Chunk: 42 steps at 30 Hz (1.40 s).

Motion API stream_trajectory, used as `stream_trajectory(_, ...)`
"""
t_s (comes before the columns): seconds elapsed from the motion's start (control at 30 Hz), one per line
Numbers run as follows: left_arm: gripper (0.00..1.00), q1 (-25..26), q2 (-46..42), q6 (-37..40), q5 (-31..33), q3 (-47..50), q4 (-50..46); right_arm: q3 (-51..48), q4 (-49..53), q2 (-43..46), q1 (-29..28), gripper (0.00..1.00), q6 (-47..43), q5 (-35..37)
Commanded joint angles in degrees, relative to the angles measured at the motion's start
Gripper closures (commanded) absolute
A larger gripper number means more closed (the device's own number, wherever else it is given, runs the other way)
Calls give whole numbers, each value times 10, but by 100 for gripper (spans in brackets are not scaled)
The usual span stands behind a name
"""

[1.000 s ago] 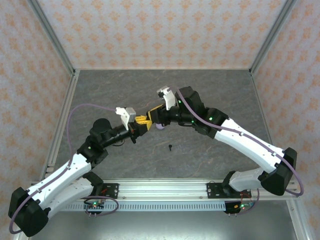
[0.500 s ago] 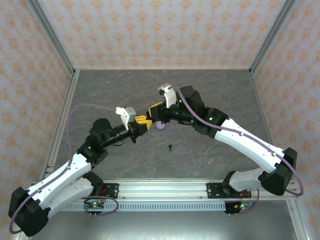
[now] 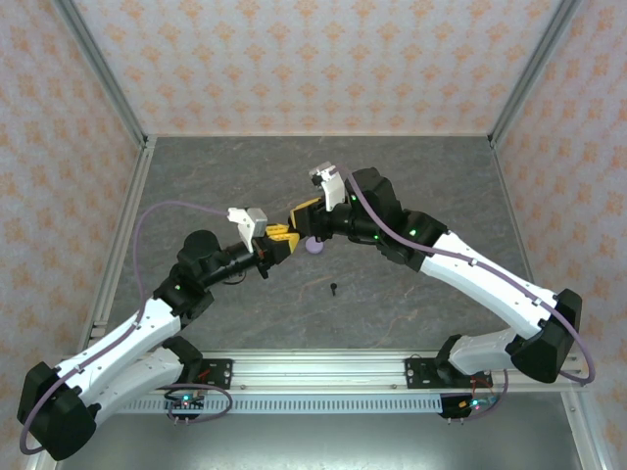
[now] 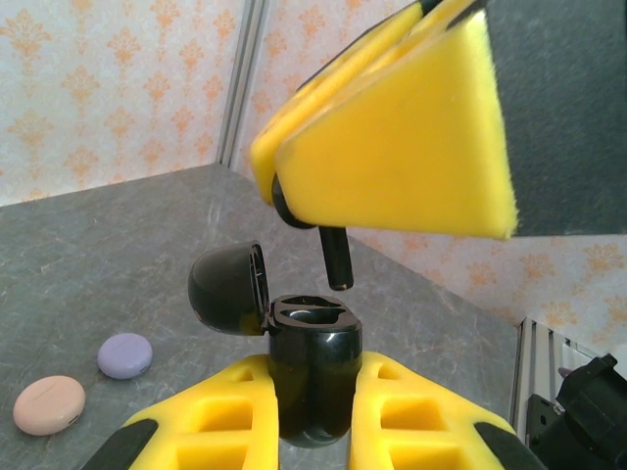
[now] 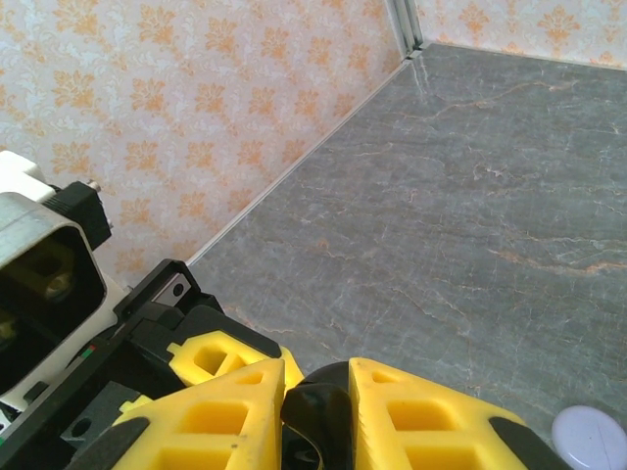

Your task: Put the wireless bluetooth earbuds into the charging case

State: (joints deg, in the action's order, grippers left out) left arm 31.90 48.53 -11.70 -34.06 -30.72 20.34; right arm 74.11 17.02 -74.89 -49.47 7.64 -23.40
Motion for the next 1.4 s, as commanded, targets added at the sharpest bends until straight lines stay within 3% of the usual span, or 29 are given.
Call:
stream_trajectory(0.0, 100, 5, -3, -8, 6, -18, 36, -11, -20, -2, -4, 78, 0, -1)
stream_trajectory(0.53, 100, 5, -2, -15, 14, -14, 49, -21, -24, 2, -4, 76, 10, -25)
stream_trajectory(0.8, 100, 6, -3, -17, 11, -12, 53, -6, -8, 7, -4, 63, 9, -25)
stream_trajectory(1.1, 100, 5, -8, -1, 25, -7, 29, 33, 84, 50, 23, 49, 6, 79)
stream_trajectory(1.37, 100, 5, -53, 26, 56, 9, -61, -2, 210, 53, 46, 46, 57, 186)
